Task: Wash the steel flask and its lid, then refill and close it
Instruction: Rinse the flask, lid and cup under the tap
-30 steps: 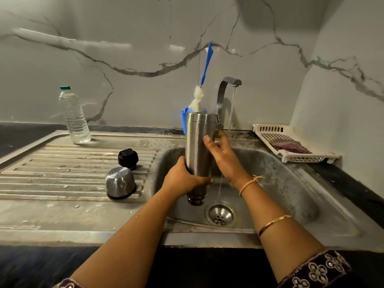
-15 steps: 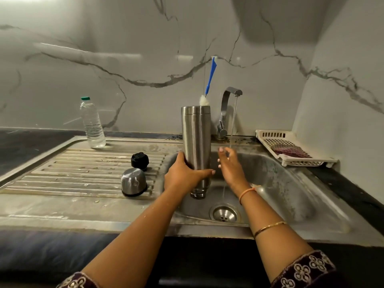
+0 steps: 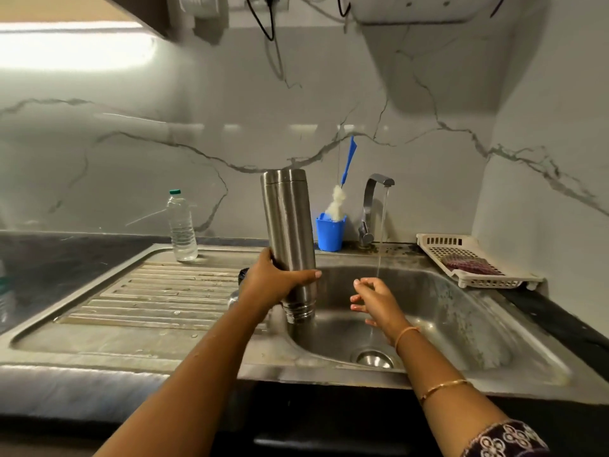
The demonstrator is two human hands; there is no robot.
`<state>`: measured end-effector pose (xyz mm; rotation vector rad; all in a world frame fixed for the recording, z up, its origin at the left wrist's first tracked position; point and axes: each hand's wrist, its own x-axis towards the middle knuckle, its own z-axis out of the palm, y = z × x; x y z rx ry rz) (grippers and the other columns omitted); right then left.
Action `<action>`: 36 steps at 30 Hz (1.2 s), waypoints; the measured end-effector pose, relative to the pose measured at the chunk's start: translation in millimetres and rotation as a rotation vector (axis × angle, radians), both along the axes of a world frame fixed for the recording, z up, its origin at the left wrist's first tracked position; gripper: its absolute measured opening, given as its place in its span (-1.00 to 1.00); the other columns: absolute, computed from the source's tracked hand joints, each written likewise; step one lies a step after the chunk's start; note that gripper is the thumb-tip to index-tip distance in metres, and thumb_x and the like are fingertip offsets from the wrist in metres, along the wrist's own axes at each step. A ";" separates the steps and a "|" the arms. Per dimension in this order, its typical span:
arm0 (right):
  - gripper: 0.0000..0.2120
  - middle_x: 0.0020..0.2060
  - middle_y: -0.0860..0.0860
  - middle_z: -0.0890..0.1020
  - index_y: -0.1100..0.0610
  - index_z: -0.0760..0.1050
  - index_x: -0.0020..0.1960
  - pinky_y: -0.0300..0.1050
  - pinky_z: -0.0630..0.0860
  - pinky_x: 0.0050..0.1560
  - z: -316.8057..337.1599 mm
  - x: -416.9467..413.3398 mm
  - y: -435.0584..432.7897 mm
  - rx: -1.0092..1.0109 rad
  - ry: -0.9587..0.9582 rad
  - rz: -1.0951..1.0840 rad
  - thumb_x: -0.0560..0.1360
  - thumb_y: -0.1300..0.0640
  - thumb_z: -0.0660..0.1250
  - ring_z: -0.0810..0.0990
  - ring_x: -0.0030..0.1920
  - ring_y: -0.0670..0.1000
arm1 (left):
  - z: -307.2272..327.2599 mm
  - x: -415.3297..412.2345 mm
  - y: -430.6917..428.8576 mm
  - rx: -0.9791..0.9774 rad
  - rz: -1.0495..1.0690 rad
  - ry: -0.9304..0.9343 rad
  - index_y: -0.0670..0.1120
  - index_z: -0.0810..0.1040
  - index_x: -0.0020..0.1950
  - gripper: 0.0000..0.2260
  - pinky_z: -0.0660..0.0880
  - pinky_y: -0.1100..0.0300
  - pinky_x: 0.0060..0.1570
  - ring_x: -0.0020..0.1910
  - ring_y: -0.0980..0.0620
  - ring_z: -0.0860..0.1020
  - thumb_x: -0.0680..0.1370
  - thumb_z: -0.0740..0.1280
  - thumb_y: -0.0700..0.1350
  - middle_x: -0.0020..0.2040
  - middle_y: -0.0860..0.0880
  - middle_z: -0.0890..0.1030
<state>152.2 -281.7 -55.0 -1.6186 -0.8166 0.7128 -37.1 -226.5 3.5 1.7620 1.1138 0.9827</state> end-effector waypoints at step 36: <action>-0.79 -0.21 0.01 0.57 0.03 0.44 -0.25 0.06 0.50 0.06 -17.6 -48.6 82.0 -0.398 -0.624 0.007 0.52 -0.01 0.22 0.54 -0.11 0.08 | -25.6 -103.6 210.0 0.037 0.130 -0.074 -0.12 0.29 0.38 -0.38 0.47 -0.09 0.20 0.20 -0.13 0.47 0.40 0.49 -0.20 0.18 -0.09 0.47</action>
